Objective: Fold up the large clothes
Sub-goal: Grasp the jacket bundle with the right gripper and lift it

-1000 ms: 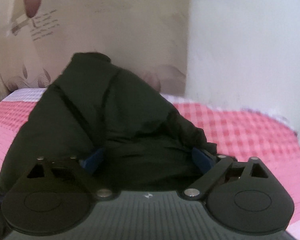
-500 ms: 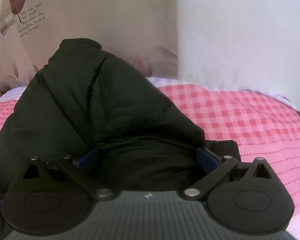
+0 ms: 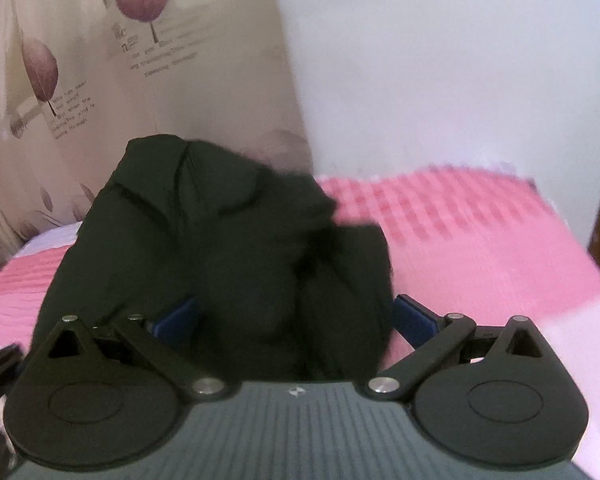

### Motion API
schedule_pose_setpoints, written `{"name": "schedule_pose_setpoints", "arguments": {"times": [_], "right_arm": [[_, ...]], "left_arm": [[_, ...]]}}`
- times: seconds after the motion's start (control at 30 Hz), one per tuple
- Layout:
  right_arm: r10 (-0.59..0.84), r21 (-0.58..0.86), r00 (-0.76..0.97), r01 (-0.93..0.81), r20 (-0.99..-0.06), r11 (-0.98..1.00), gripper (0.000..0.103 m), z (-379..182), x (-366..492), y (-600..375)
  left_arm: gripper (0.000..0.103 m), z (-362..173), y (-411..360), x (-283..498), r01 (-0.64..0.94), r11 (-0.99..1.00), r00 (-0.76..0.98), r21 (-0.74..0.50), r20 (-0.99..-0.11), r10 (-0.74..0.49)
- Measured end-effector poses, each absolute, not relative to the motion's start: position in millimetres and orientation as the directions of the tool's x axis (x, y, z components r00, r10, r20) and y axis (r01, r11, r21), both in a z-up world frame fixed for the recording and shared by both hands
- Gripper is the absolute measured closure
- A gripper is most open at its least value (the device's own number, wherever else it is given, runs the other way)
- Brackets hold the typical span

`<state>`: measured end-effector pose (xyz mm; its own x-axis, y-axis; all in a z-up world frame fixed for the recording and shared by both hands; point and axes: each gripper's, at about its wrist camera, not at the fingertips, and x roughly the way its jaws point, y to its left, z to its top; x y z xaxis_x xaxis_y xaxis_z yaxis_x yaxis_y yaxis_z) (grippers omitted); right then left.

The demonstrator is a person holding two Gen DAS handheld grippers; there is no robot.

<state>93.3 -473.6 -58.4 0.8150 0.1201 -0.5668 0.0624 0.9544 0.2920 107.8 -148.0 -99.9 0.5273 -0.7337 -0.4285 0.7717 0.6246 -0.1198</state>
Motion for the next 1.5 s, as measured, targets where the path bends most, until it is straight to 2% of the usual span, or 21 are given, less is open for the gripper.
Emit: {"name": "schedule_pose_setpoints", "arguments": {"times": [0.1, 0.17, 0.3, 0.37, 0.5, 0.53, 0.83, 0.97, 1.0, 1.03, 1.07, 1.13, 1.2, 1.33, 1.43, 1.47, 1.5], "right_arm": [[0.102, 0.314, 0.830, 0.092, -0.548, 0.945, 0.000, -61, 67, -481], [0.055, 0.297, 0.863, 0.112, -0.503, 0.948, 0.000, -53, 49, -480], [0.094, 0.250, 0.914, 0.008, -0.394, 0.968, 0.000, -36, 23, -453], [0.111, 0.170, 0.912, -0.046, -0.394, 0.984, 0.001, -35, 13, -433], [0.080, 0.046, 0.874, -0.066, -0.480, 0.997, 0.033, -55, -1, -412], [0.063, 0.037, 0.861, -0.051, -0.506, 0.998, 0.037, -63, -2, -413], [0.141, 0.218, 0.790, -0.009, -0.597, 0.976, 0.034, -92, 6, -437], [0.180, 0.350, 0.842, 0.012, -0.508, 0.937, 0.031, -80, -15, -462], [0.186, 0.394, 0.863, 0.017, -0.470, 0.919, 0.026, -75, -21, -472], [0.203, 0.446, 0.876, 0.015, -0.438, 0.895, 0.016, -72, -25, -482], [0.239, 0.512, 0.882, 0.003, -0.406, 0.859, 0.012, -71, -26, -494], [0.288, 0.627, 0.889, -0.001, -0.355, 0.779, 0.009, -72, -16, -515], [0.313, 0.682, 0.888, 0.001, -0.337, 0.732, 0.008, -72, 4, -529], [0.300, 0.644, 0.871, 0.025, -0.390, 0.765, 0.008, -70, 56, -533], [0.339, 0.635, 0.840, 0.007, -0.423, 0.773, 0.008, -70, 98, -519], [0.361, 0.633, 0.827, -0.009, -0.431, 0.774, 0.006, -70, 110, -510], [0.379, 0.628, 0.815, -0.025, -0.438, 0.778, 0.000, -70, 120, -501]], "left_arm": [[0.000, -101, -149, 107, 0.771, 0.626, 0.530, -0.114, -0.428, -0.732], [0.000, -103, -149, 105, 0.771, 0.627, 0.532, -0.113, -0.426, -0.732], [0.000, -103, -148, 104, 0.771, 0.626, 0.532, -0.113, -0.425, -0.732], [0.000, -104, -148, 104, 0.772, 0.626, 0.533, -0.113, -0.423, -0.733], [0.000, -104, -147, 105, 0.771, 0.626, 0.534, -0.114, -0.419, -0.734], [0.000, -104, -147, 104, 0.771, 0.627, 0.535, -0.112, -0.418, -0.734], [0.000, -102, -143, 95, 0.775, 0.630, 0.557, -0.049, -0.418, -0.717], [0.000, -87, -128, 87, 0.752, 0.652, 0.584, -0.094, -0.364, -0.726], [0.000, -83, -124, 84, 0.750, 0.652, 0.591, -0.111, -0.331, -0.736], [0.000, -80, -120, 81, 0.748, 0.652, 0.597, -0.124, -0.302, -0.743], [0.000, -76, -117, 80, 0.748, 0.650, 0.602, -0.132, -0.276, -0.749], [0.000, -75, -115, 79, 0.760, 0.635, 0.596, -0.138, -0.242, -0.766], [0.000, -79, -118, 84, 0.775, 0.614, 0.571, -0.154, -0.246, -0.783], [0.000, -101, -121, 94, 0.755, 0.614, 0.546, -0.229, -0.297, -0.783], [0.000, -107, -116, 91, 0.764, 0.598, 0.545, -0.243, -0.255, -0.799], [0.000, -108, -115, 91, 0.765, 0.596, 0.543, -0.244, -0.254, -0.800], [0.000, -108, -115, 91, 0.763, 0.597, 0.544, -0.248, -0.252, -0.801]]}}
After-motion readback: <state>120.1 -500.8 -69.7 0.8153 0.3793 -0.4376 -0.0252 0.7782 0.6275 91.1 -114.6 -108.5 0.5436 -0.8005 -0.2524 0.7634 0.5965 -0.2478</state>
